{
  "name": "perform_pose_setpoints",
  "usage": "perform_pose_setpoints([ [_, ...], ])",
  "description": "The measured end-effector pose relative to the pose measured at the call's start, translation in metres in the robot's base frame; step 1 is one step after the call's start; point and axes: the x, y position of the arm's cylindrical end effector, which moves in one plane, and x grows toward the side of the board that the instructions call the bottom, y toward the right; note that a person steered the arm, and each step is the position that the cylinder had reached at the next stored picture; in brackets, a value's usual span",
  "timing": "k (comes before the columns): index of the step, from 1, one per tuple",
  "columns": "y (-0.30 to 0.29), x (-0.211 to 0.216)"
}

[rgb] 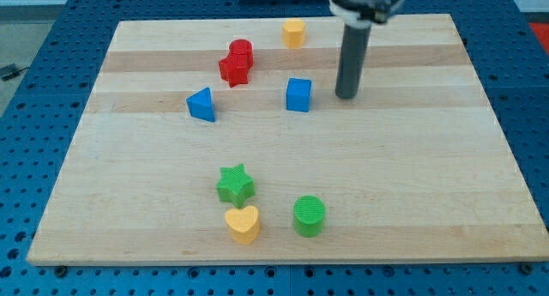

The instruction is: Move the blue cube to the right of the green star

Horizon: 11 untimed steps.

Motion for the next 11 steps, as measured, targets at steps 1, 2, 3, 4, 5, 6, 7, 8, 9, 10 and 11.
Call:
perform_pose_setpoints([
  [1,-0.028,-0.016],
  [2,-0.05,0.024],
  [3,-0.067,0.051],
  [4,-0.093,0.052],
  [5,-0.122,0.04],
  [6,-0.119,0.072],
  [7,-0.092,0.109],
  [8,-0.098,0.145],
  [9,-0.127,0.152],
  [10,-0.127,0.141],
  [11,-0.13,0.073],
])
